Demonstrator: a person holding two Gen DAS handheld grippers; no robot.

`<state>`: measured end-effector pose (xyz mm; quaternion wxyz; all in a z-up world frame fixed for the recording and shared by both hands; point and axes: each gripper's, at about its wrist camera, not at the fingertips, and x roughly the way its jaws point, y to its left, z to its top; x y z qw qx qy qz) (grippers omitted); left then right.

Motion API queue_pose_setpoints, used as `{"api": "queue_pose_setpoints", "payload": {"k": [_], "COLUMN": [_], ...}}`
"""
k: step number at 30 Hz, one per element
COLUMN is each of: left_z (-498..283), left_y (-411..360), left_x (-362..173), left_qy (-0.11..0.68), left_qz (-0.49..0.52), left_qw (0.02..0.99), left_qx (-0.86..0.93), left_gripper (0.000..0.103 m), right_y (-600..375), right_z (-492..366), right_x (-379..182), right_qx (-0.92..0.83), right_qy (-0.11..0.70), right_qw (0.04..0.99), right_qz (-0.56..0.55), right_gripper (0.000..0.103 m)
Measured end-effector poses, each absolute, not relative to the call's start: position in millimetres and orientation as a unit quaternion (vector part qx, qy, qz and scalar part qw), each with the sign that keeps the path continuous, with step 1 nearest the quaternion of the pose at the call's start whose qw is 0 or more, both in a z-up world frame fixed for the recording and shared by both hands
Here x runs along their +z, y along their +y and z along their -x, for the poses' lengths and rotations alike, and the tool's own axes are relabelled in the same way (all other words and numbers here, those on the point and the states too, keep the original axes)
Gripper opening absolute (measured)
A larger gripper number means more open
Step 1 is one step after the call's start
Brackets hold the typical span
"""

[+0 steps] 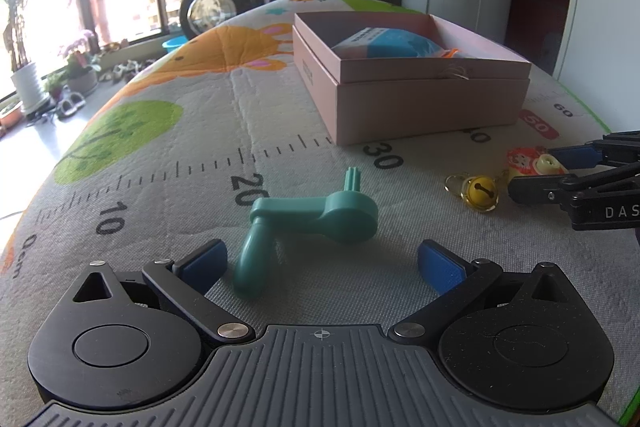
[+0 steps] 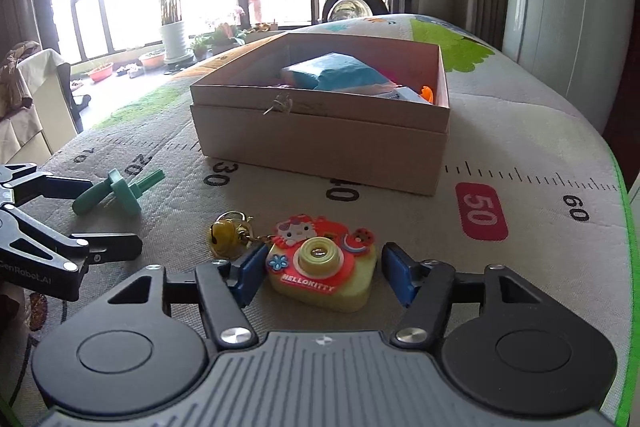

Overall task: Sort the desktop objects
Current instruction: 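Grasp the Hello Kitty toy and bell keychain with the right gripper, then grasp the teal toy with the left gripper while the right gripper lifts the Hello Kitty toy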

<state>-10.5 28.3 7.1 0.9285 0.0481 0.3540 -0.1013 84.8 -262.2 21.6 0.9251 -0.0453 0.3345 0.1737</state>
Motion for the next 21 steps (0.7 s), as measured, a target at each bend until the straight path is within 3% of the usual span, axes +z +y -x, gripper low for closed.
{"api": "queue_pose_setpoints", "payload": {"k": [14,16,18,21], "left_z": [-7,-6,-2,5], "left_y": [12,12,10,6], "left_x": [11,11,14,17], "left_qy": [0.364,0.36,0.354,0.346], "left_qz": [-0.048,-0.046,-0.052,-0.073], "left_qw": [0.928,0.929,0.931,0.932], "left_qx": [-0.066,-0.071,-0.076,-0.082], "left_gripper": [0.103,0.096,0.075,0.076], "right_y": [-269,-266,-263,-263], "right_z": [-85,-84,-83,-80], "right_x": [22,22,22,27], "right_qx": [0.174,0.174,0.178,0.21], "right_qy": [0.33,0.33,0.33,0.339], "right_qw": [0.928,0.927,0.926,0.916], "right_qz": [0.025,0.034,0.046,0.041], "right_gripper": [0.063,0.059,0.058,0.058]}}
